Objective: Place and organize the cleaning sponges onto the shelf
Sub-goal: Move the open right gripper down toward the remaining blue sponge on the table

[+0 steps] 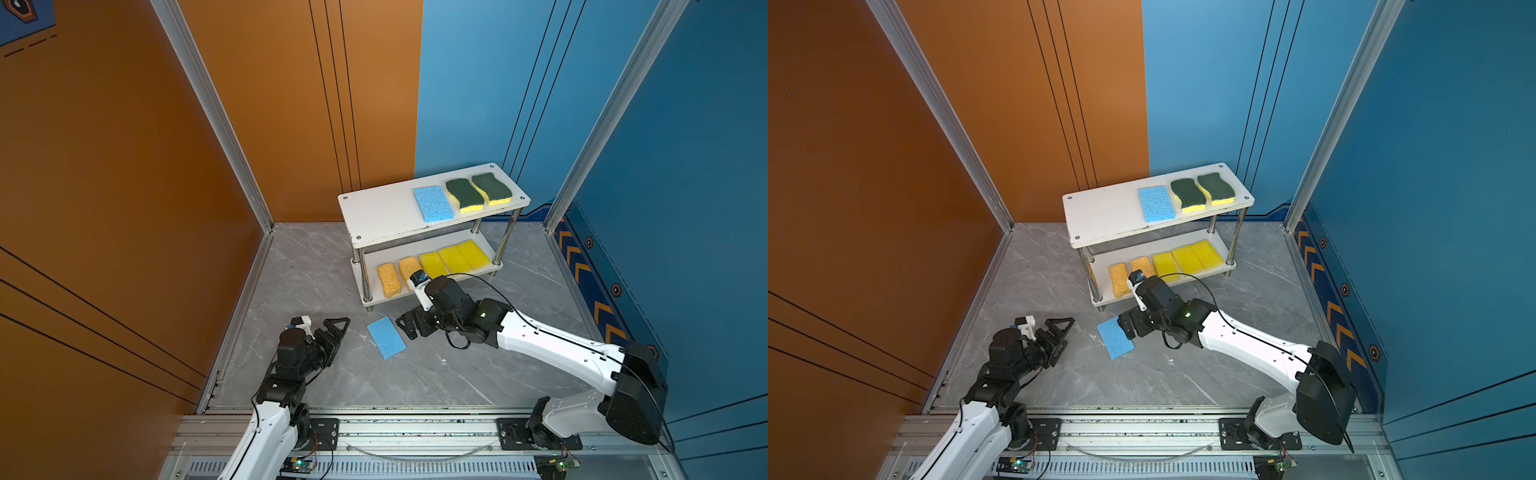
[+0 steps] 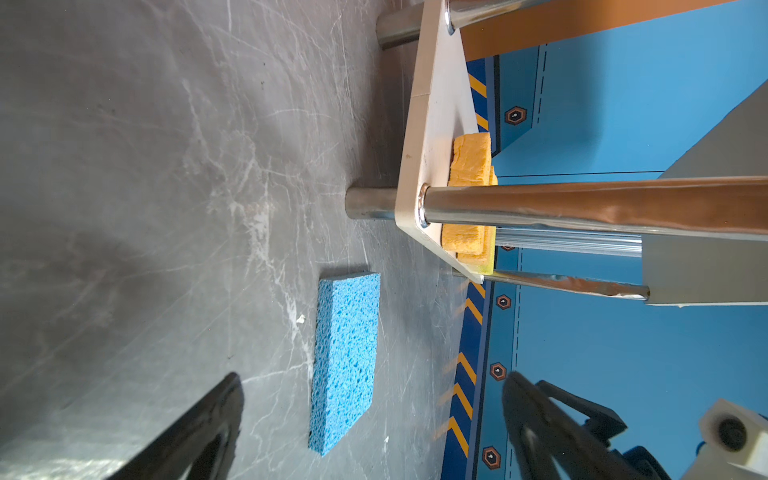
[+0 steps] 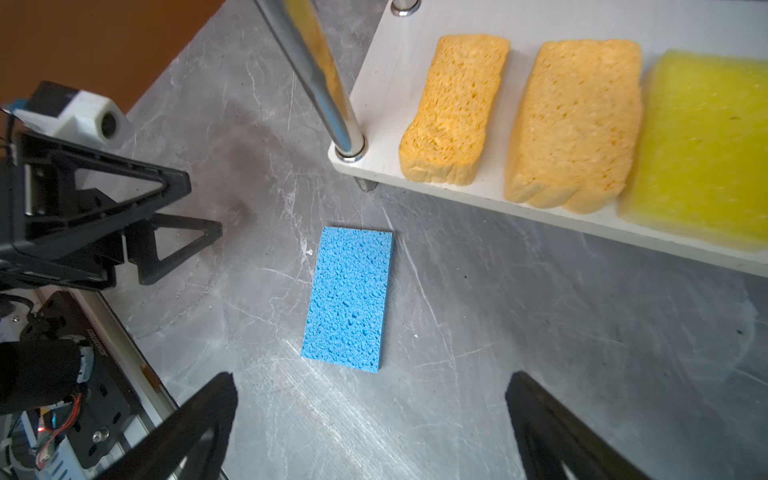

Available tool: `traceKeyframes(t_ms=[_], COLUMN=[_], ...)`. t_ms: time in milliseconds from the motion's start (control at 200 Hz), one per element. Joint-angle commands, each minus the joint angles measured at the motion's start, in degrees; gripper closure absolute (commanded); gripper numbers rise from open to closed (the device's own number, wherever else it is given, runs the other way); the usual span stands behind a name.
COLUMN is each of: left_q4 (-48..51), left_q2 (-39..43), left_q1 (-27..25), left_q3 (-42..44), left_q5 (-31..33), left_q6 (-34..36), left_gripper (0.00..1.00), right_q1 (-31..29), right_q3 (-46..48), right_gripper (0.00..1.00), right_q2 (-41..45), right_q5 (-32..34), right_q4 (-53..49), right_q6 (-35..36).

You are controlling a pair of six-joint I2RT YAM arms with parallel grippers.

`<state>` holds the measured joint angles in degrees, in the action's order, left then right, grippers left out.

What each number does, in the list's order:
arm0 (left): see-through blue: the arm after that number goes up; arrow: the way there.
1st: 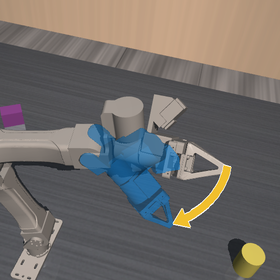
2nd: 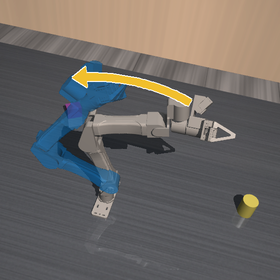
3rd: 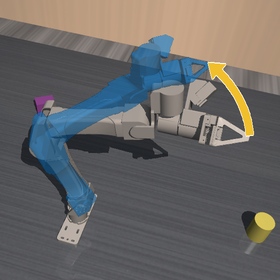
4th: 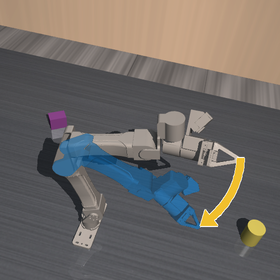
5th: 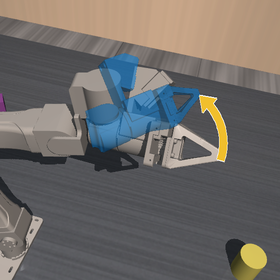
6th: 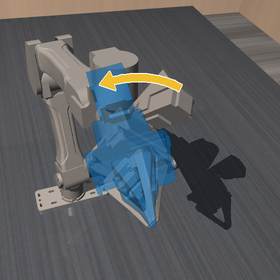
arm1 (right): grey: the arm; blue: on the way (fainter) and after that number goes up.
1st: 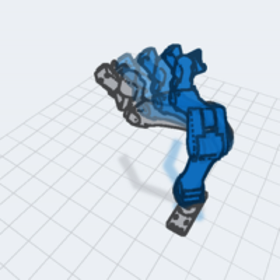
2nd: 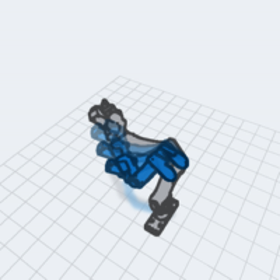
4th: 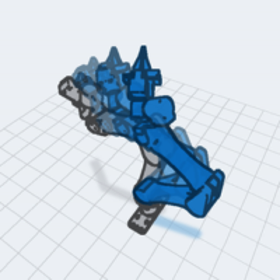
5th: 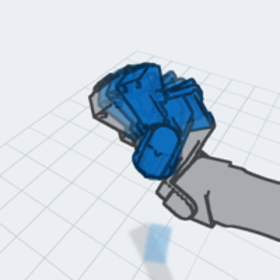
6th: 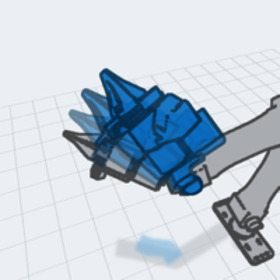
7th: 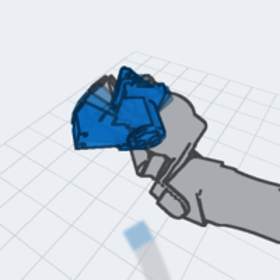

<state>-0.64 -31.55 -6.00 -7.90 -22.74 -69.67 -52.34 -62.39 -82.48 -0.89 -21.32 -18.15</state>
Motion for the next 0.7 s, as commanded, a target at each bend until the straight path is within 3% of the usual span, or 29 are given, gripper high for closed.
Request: traceKeyframes(t_ms=[0,696], left_q4=[-0.8,-0.8], left_q2=[0.5,0.3], left_q1=[0.3,-0.1], left_q3=[-0.8,-0.8], left_q5=[0.6,0.9], left_q6=[1.3,1.1], left_gripper=[0.03,0.03], right_q1=[-1.0,-4.8], right_q3=[-0.8,-5.3], right_gripper=[0.00,0.00], right_q2=[-2.7,-14.2], right_q5=[0.9,-1.1], right_q4=[0.3,-0.2], right_q6=[1.3,1.1])
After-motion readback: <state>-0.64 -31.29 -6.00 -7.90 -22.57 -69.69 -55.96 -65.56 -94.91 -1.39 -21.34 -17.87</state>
